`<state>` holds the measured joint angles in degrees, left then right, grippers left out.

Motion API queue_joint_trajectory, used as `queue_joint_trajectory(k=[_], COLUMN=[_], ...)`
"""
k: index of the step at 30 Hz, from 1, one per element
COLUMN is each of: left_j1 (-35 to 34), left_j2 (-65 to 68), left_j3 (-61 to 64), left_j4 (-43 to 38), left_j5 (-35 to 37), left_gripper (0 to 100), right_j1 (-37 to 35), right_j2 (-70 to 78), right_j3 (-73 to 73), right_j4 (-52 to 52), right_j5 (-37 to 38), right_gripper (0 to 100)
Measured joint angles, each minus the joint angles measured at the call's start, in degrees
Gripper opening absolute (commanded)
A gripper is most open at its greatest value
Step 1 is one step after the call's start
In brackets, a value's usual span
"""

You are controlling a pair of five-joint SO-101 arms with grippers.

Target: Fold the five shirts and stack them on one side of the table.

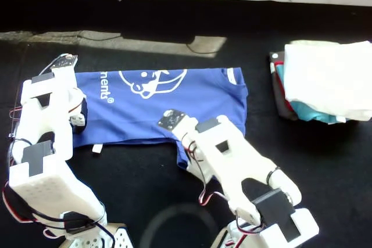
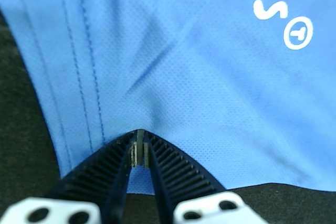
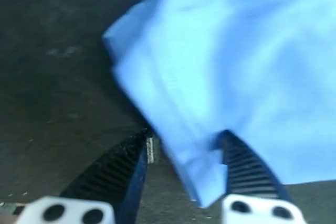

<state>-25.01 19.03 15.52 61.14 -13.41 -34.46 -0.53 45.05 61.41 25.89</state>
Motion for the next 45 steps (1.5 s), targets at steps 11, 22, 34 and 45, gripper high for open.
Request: queue_joint_trajectory(k=[11, 22, 34, 45], left_j1=[0.09, 0.09, 0.09, 0.09], left_j2=[0.0, 0.0, 0.0, 0.0], left_j3=[0.0, 0.0, 0.0, 0.0], left_j4=[-0.09, -0.09, -0.09, -0.09], left_j5=[0.0, 0.0, 0.0, 0.0], left_gripper=[1, 1, 1, 1], right_j1=[8.62, 16.35, 16.88, 18.81], right_j2=[2.73, 6.15, 27.69, 28.57], right_j3=[-8.88, -33.85, -56.0, -73.41], right_j4=[4.92, 8.7, 8.97, 22.77], right_j5=[2.99, 7.3, 6.51, -11.34], right_gripper=[0.5, 1.0, 23.5, 9.7])
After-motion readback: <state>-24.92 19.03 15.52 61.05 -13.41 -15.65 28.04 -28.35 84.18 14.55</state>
